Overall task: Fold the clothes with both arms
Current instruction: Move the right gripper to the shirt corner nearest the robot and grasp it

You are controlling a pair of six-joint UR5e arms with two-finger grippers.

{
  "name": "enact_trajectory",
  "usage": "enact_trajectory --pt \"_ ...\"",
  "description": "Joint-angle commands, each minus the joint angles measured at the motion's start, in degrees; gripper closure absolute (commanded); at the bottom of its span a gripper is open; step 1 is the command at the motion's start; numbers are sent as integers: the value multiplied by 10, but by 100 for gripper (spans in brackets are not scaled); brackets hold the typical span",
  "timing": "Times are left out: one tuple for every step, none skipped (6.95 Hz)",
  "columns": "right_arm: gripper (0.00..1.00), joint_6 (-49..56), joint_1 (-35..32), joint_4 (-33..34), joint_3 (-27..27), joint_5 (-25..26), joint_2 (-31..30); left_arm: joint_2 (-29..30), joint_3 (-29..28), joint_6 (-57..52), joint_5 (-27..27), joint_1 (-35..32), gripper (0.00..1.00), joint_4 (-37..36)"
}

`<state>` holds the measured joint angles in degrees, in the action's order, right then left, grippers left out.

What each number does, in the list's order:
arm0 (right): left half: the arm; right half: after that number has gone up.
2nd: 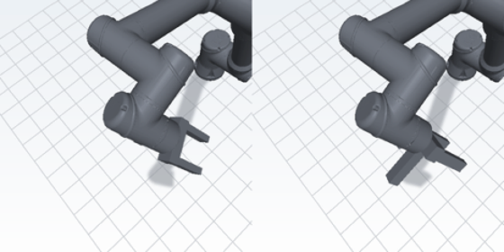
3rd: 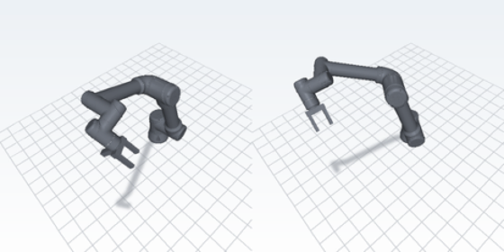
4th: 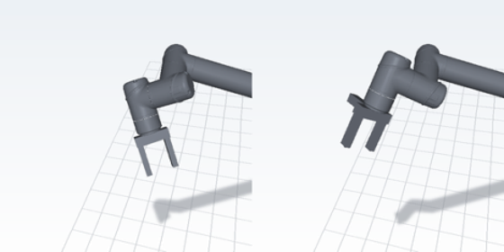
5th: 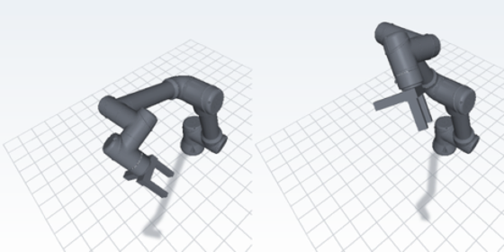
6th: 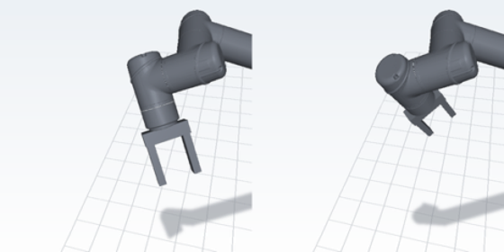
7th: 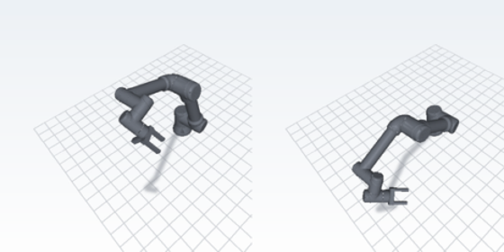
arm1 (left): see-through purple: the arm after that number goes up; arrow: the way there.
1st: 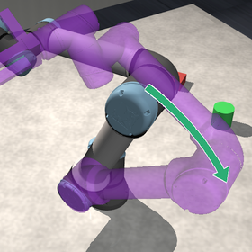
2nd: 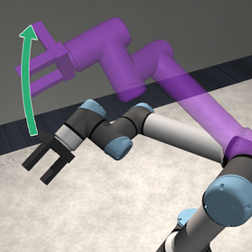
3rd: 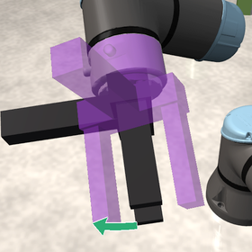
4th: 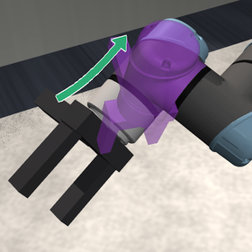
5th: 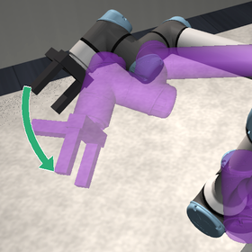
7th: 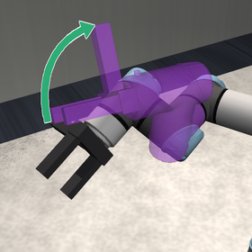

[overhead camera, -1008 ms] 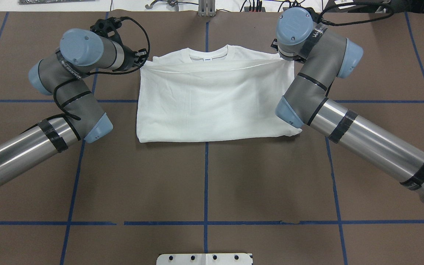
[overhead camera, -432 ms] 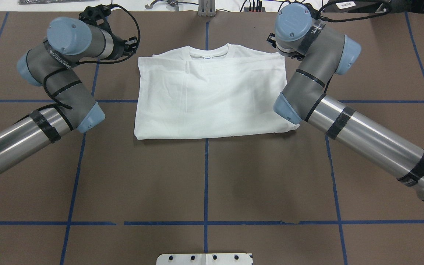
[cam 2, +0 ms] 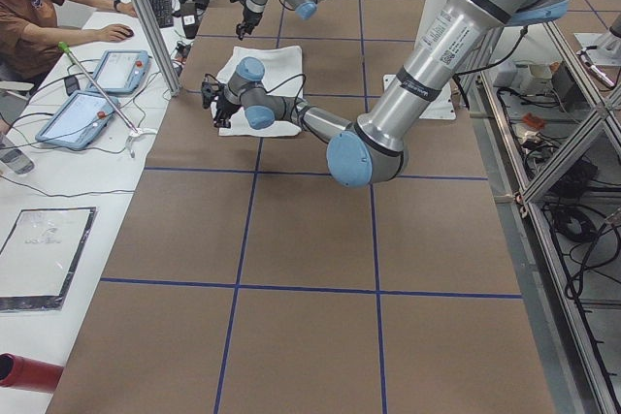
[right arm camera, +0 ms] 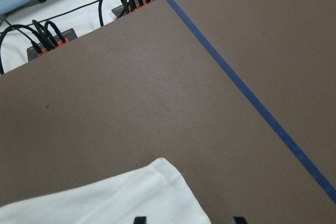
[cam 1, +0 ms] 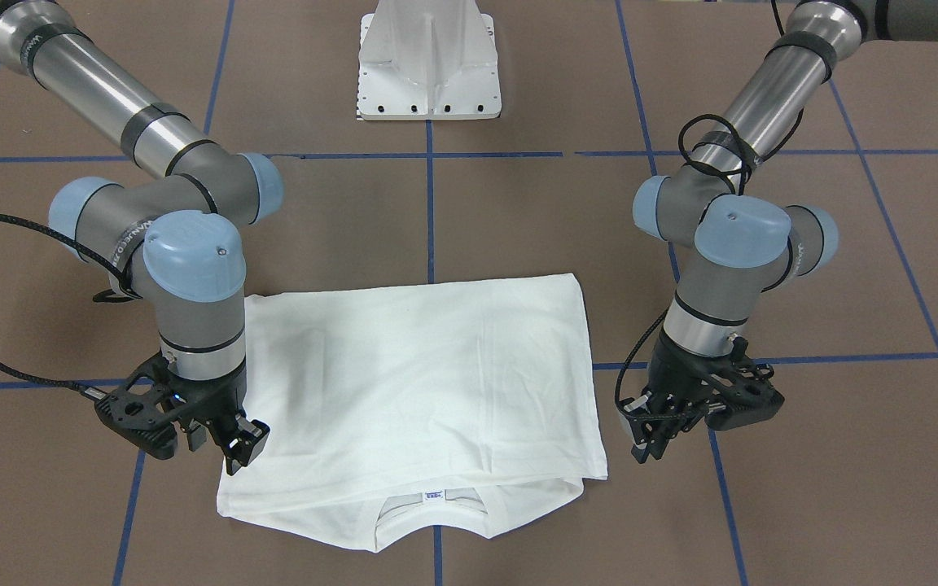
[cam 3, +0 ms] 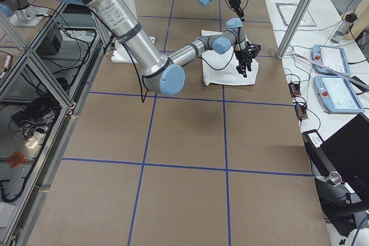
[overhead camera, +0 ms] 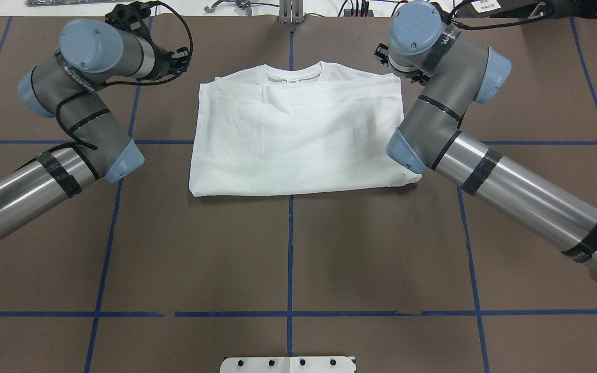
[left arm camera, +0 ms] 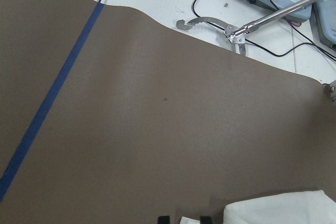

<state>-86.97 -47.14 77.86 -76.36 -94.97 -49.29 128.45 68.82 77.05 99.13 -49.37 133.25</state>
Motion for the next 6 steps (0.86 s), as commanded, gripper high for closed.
enact_trajectory --pt "32 -25 28 -1 -135 -18 -117 -1 3 -1 3 -3 68 3" --pt "30 -58 39 -1 -169 -19 -143 -1 3 -8 25 -8 68 21" --pt "30 -98 56 0 -204 -19 -163 -2 4 -9 47 -15 68 34" --pt "30 -148 77 -1 -228 -19 -182 -2 6 -9 48 -15 68 36" --pt "30 -219 95 -1 -239 -19 -192 -3 15 -9 48 -16 68 37" --pt "31 -275 107 -1 -242 -18 -192 -6 17 -9 48 -16 68 44"
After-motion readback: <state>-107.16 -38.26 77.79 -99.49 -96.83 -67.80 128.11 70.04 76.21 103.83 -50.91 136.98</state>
